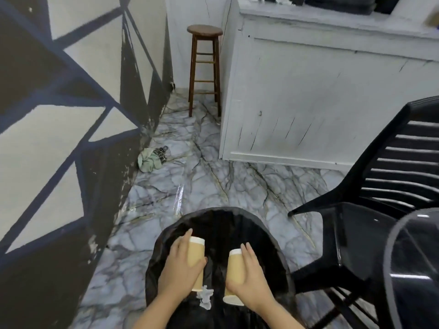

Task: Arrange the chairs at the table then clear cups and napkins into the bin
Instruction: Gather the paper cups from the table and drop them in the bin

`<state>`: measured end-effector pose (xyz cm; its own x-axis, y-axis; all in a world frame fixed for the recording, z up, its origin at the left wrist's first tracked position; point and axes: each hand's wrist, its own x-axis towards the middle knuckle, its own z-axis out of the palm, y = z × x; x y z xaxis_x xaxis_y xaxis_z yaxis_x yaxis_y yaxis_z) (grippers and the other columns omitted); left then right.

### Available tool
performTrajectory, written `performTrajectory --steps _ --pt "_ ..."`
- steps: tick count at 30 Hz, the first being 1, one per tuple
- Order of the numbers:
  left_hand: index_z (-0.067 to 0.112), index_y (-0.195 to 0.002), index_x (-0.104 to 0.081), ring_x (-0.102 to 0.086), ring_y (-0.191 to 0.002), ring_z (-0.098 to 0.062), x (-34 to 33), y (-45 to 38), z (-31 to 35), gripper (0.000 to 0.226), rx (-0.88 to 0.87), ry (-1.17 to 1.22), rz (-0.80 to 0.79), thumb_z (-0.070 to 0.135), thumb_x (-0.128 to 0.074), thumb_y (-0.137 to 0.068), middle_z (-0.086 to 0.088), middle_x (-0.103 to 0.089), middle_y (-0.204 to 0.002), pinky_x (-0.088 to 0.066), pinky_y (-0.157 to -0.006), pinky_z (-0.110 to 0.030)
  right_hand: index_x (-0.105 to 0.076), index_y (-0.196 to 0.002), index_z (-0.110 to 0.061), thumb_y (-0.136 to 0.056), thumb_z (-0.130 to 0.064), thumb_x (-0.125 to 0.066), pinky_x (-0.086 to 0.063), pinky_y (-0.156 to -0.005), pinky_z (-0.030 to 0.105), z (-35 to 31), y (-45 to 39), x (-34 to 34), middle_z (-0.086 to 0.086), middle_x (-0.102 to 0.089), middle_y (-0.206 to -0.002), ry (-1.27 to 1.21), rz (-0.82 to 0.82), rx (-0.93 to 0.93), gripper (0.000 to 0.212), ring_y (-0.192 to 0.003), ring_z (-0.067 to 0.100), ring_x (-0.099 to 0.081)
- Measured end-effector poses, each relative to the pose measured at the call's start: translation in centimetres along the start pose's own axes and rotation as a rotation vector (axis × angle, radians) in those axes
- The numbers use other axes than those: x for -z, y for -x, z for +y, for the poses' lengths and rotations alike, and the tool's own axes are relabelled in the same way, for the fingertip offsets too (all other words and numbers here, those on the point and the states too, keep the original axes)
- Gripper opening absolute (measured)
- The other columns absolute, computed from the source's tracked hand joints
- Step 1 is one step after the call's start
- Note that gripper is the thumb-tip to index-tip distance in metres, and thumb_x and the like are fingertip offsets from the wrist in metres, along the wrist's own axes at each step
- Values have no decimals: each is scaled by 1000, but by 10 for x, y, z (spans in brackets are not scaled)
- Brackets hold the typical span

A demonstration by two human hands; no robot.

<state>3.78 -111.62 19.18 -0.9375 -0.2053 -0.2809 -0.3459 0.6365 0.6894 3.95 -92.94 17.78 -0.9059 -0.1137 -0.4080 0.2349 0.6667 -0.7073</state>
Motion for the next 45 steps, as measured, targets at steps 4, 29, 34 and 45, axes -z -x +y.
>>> performTrajectory --steps 4,29,34,45 --pt "49 -141 -8 -41 -125 -16 -30 -4 -33 80 19 11 -20 45 -60 -81 11 -19 -151 -45 -85 -35 -3 -148 -30 -70 -43 -67 -19 -116 36 31 -16 -30 -28 9 -143 -31 -35 -24 102 -144 14 -8" --pt "42 -144 5 3 -146 -19 60 12 140 80 -303 -218 -79 69 -38 -81 5 6 -159 -6 -118 -46 13 -146 -33 -80 -64 -50 -2 -117 52 -82 42 146 -11 24 -153 200 197 71 96 -144 21 17" --pt "45 -143 -2 -3 -146 -18 65 26 206 84 -483 -212 -114 77 -31 -71 6 -1 -159 -8 -117 -46 9 -146 -33 -80 -61 -53 -1 -117 52 -88 82 202 -11 22 -153 175 366 71 95 -144 23 14" --pt "44 -144 -6 -9 -145 -17 -32 88 323 80 -824 -266 -345 72 -37 -76 6 -6 -158 -15 -116 -46 -1 -146 -36 -82 -53 -58 -9 -117 52 -1 188 302 -6 11 -158 66 730 -137 88 -145 25 9"
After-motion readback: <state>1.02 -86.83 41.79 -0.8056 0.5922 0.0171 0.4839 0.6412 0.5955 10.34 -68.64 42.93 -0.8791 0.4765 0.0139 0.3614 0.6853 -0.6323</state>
